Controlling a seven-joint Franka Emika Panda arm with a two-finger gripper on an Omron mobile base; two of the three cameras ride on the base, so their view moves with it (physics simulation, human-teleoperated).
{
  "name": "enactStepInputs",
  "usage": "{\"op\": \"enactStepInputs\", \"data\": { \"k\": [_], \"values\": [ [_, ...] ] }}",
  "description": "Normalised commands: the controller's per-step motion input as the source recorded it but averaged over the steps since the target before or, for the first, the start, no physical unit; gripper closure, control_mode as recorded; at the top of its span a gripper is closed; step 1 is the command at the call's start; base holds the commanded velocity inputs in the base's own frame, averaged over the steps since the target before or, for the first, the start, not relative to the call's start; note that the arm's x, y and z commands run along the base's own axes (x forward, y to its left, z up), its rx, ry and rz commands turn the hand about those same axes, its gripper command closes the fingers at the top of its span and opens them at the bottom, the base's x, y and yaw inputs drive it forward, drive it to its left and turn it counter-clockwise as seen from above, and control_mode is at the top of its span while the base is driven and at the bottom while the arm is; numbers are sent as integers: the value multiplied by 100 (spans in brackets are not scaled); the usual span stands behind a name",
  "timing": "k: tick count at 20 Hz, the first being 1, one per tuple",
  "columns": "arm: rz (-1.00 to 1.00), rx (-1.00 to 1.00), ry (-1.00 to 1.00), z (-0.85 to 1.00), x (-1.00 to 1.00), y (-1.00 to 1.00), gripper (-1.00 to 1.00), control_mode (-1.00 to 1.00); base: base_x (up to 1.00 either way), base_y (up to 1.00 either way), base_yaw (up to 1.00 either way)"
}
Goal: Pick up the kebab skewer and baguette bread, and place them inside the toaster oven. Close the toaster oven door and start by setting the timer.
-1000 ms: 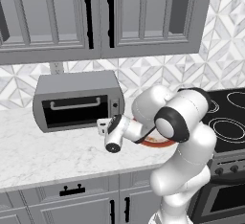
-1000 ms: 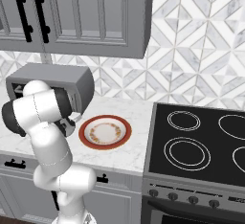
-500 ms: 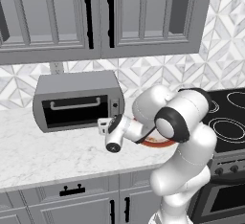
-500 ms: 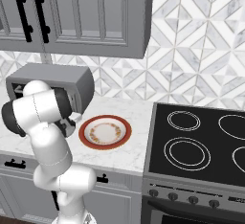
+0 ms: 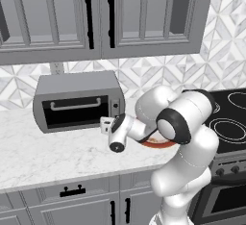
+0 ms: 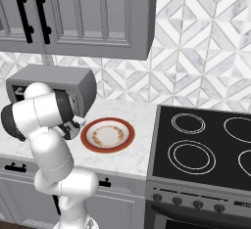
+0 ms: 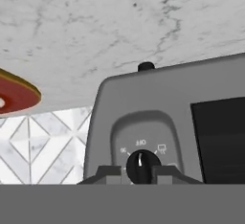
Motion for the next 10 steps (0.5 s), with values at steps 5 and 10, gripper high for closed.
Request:
{"op": "enactStepInputs", "data": {
  "k": [5, 10],
  "values": [
    [0, 16, -2, 6, 4, -19, 100, -100, 0, 0, 0],
    [0, 15, -5, 14, 1, -12, 100, -100, 0, 0, 0]
  ]
}}
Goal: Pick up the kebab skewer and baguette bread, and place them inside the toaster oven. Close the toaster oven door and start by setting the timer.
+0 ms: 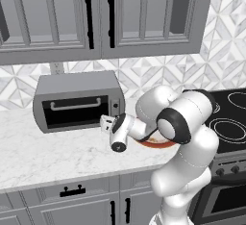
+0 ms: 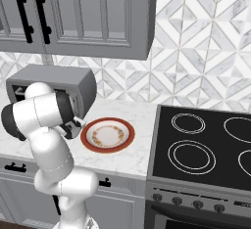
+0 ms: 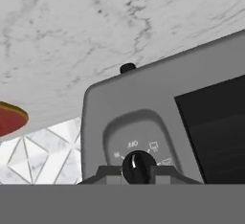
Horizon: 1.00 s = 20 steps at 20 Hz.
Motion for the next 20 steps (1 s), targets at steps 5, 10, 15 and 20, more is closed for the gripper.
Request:
{"op": "enactStepInputs", "data": {
  "k": [5, 10, 15, 20],
  "values": [
    [0, 15, -6, 21, 2, -6, 100, -100, 0, 0, 0],
    [0, 15, -8, 29, 0, -20, 100, -100, 0, 0, 0],
    [0, 15, -9, 30, 0, -30, 100, -100, 0, 0, 0],
    [0, 15, -7, 36, 0, -26, 100, -100, 0, 0, 0]
  ]
}}
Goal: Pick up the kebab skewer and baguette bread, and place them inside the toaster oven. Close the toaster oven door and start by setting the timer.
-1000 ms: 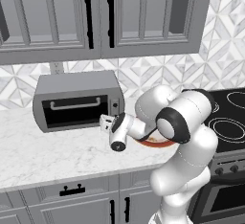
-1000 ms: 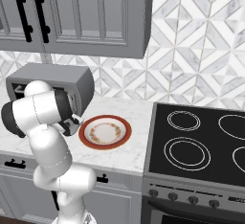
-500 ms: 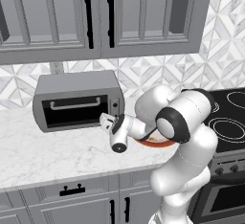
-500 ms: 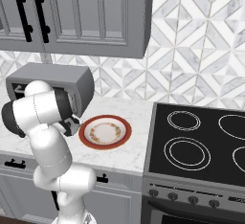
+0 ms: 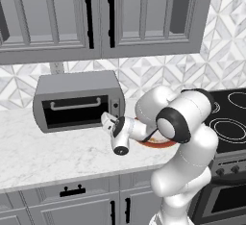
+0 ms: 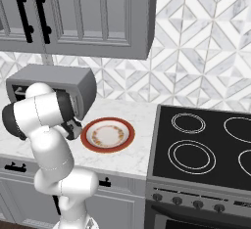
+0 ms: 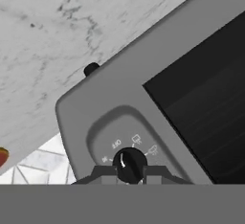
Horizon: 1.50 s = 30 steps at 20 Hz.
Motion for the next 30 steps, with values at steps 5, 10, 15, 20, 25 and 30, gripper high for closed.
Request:
{"op": "enactStepInputs", "data": {
  "k": [5, 10, 15, 20, 25, 30],
  "values": [
    [0, 17, -5, 39, 0, -31, 100, -100, 0, 0, 0],
    [0, 19, -1, 35, 0, -33, 100, -100, 0, 0, 0],
    [-1, 22, 0, 32, 0, -41, 100, -100, 0, 0, 0],
    [-3, 24, 0, 31, 0, -45, 100, -100, 0, 0, 0],
    [-3, 24, 0, 21, 0, -47, 100, -100, 0, 0, 0],
    [-3, 25, 0, 12, -4, -33, 100, -100, 0, 0, 0]
  ]
}}
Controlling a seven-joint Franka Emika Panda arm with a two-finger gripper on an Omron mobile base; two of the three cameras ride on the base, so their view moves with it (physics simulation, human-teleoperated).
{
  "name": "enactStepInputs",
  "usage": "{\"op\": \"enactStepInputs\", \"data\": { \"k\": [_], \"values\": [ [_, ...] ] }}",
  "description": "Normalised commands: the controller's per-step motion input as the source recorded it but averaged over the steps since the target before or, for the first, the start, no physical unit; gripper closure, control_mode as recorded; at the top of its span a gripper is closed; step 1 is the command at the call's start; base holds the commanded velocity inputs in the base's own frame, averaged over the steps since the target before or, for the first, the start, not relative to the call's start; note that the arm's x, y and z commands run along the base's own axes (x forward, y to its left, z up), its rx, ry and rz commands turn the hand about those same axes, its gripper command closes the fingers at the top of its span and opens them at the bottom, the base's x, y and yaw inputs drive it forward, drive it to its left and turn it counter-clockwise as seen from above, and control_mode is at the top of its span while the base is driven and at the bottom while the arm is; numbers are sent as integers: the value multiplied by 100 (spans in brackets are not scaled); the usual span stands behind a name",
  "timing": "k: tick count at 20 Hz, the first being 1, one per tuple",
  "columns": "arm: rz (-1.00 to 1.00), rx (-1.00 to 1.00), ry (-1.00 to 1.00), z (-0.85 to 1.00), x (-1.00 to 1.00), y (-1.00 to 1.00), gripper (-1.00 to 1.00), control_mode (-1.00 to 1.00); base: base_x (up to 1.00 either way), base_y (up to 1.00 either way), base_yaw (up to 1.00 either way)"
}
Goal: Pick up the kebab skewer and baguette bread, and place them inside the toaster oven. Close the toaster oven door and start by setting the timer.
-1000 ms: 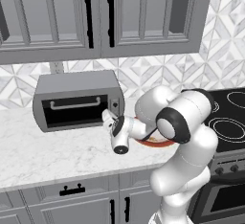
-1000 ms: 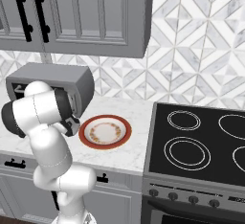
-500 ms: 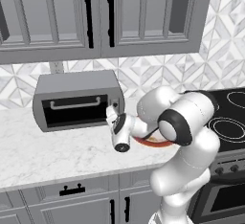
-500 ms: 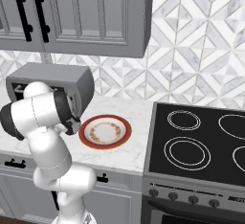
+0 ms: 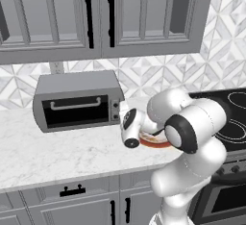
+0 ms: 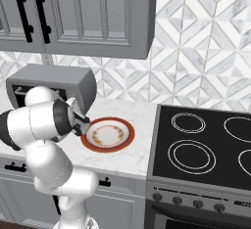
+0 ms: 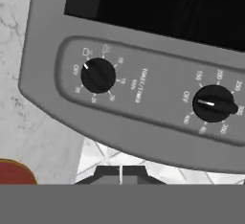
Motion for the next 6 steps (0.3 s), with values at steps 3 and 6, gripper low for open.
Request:
{"op": "enactStepInputs", "data": {
  "k": [3, 6],
  "values": [
    [-2, 30, 2, 12, -30, 0, 100, -100, 0, 0, 0],
    [0, 29, 5, 13, -46, 0, 100, -100, 0, 0, 0]
  ]
}}
